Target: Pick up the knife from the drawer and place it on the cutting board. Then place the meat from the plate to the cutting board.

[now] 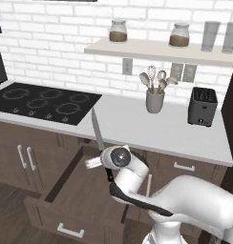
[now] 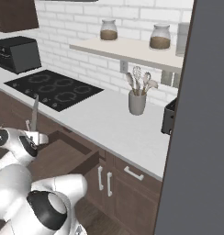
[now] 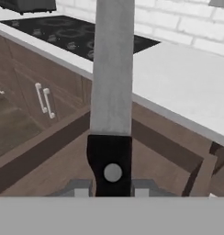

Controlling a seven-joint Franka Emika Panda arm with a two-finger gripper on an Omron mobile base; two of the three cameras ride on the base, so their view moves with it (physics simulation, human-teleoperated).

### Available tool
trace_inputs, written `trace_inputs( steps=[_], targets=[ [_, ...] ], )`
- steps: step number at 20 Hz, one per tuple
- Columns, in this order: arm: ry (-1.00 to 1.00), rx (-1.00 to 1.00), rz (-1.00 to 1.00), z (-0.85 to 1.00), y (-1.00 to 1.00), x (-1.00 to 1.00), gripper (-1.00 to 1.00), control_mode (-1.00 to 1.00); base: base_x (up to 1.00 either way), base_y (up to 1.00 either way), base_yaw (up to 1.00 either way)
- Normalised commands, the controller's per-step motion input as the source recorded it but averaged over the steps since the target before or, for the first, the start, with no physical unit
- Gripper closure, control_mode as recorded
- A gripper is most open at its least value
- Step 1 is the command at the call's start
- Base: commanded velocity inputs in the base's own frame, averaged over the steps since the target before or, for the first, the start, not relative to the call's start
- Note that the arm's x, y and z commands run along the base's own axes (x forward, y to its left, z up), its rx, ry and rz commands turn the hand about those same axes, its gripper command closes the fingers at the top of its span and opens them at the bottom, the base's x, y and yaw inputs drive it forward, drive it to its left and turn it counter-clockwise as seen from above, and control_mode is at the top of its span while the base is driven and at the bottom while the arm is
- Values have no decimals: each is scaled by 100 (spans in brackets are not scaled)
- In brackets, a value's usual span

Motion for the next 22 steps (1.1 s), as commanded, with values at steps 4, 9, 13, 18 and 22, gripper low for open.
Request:
trace_inputs(
  steps=[4, 9, 13, 18, 22],
  targets=[
    [14, 4, -4, 96, -79, 0, 100, -100, 0, 0, 0],
    [3, 0, 0, 18, -87, 0, 100, -100, 0, 0, 0],
    [6, 0, -3, 0, -79, 1, 100, -100, 0, 0, 0],
    [9, 0, -1, -37, -12, -8, 100, -100, 0, 0, 0],
    [0, 0, 0, 0, 0, 0, 100, 100, -61, 17, 1]
  ],
)
